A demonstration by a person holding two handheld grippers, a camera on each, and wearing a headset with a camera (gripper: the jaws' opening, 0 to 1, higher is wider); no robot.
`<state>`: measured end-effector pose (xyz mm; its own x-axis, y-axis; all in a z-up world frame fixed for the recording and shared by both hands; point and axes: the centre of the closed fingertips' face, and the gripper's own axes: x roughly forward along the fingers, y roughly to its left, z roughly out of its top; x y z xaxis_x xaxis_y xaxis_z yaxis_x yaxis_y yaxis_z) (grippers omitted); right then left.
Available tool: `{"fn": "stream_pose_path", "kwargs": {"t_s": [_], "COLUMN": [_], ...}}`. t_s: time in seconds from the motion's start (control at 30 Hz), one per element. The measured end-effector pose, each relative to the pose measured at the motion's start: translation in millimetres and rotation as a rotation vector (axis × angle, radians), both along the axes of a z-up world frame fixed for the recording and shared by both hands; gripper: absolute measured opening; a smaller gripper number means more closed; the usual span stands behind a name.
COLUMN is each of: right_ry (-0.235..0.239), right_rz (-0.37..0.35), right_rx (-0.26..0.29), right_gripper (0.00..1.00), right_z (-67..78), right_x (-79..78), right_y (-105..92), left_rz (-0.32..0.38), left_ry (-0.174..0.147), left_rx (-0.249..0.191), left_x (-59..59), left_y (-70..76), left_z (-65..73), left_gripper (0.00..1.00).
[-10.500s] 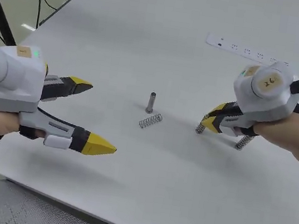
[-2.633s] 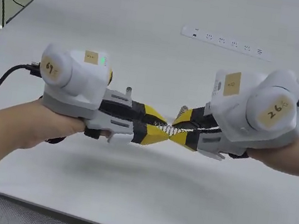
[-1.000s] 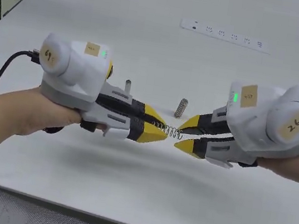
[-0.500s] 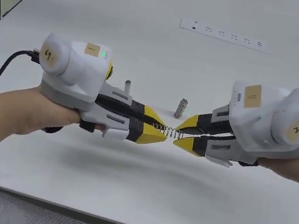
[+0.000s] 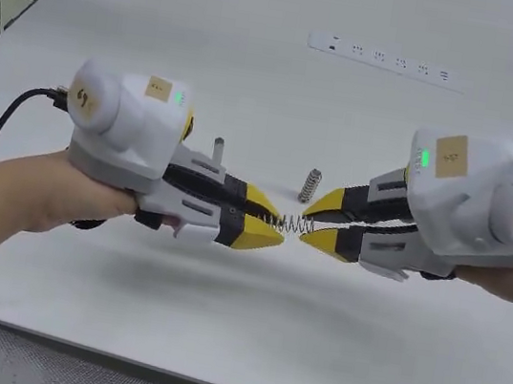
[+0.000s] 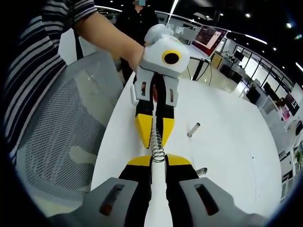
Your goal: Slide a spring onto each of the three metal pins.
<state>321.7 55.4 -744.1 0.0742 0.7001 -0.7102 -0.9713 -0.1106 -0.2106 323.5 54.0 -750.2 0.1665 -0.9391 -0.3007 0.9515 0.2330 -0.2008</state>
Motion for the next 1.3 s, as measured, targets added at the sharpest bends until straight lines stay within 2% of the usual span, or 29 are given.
{"fn": "stream_pose_path", "kwargs": {"t_s": [0.53, 0.67, 0.73, 0.9, 0.97, 1.3], "right_ry": [0.030, 0.068, 0.071, 0.071, 0.088, 0.110], "right_rz": [0.036, 0.024, 0.023, 0.013, 0.000, -0.028], "right_rx": [0.036, 0.091, 0.105, 0.121, 0.134, 0.182], "right_gripper": [0.07, 0.08, 0.08, 0.08, 0.08, 0.08], "right_z": [15.3, 22.7, 24.9, 25.7, 26.1, 29.2], "right_x": [-6.0, -9.4, -10.4, -10.3, -10.5, -10.2], "right_y": [9.3, 17.4, 20.9, 26.4, 28.3, 37.8], "left_rz": [0.004, 0.005, 0.003, 0.008, 0.009, 0.004], "left_ry": [-0.011, -0.014, -0.017, -0.020, -0.020, -0.020], "left_rx": [0.016, 0.020, 0.022, 0.028, 0.029, 0.035], "left_x": [0.9, 1.3, 1.2, 2.0, 1.9, 2.3], "left_y": [-0.4, -1.7, -2.7, -2.2, -1.6, -3.4], "left_z": [-1.9, -2.7, -2.8, -3.2, -3.0, -3.2], "left_gripper": [0.03, 0.03, 0.03, 0.03, 0.03, 0.03]}}
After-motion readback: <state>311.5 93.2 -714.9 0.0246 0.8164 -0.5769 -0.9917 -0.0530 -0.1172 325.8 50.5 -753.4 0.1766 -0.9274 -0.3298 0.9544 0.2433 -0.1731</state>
